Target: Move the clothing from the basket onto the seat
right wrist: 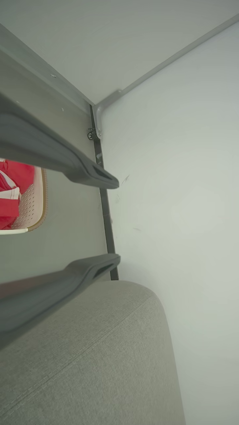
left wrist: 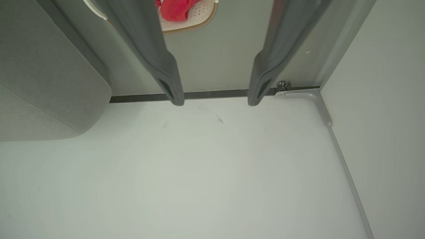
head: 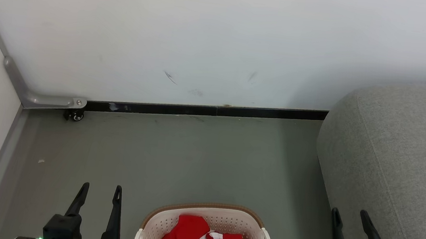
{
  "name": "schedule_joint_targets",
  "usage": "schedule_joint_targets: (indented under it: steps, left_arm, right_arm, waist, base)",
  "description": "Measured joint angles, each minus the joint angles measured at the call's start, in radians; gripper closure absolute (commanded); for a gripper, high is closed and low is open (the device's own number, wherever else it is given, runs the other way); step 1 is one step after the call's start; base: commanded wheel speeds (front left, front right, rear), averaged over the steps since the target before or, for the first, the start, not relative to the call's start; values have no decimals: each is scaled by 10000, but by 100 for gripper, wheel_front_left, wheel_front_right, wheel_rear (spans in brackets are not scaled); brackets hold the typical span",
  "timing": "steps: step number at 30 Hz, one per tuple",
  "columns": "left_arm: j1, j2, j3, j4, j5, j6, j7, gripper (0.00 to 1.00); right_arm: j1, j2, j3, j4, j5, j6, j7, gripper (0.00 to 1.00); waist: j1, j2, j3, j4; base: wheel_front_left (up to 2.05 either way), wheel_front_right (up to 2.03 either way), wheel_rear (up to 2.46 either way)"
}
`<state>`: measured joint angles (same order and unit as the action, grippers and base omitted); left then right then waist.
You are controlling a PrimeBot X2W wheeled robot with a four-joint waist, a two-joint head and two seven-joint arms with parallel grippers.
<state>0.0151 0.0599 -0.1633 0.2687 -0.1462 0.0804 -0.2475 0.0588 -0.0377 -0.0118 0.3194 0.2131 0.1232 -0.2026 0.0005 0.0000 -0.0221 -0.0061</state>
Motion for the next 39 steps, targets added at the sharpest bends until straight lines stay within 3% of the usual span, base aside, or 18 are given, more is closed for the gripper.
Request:
schedule_joint_targets:
  steps: [29,39]
  left_arm:
    - [-221,-29,35,75,92,-35,0,0]
    - [-743,94,-435,326,422,-495,-4,0]
  right_arm:
    - [-138,0,96,58,81,0,-178,0]
    - [-239,0,-146,-188,-44,0,-192,0]
  waist:
    - [-2,0,137,-31]
    - [-2,0,344,-194]
  base:
    - [0,0,0]
    - [0,0,0]
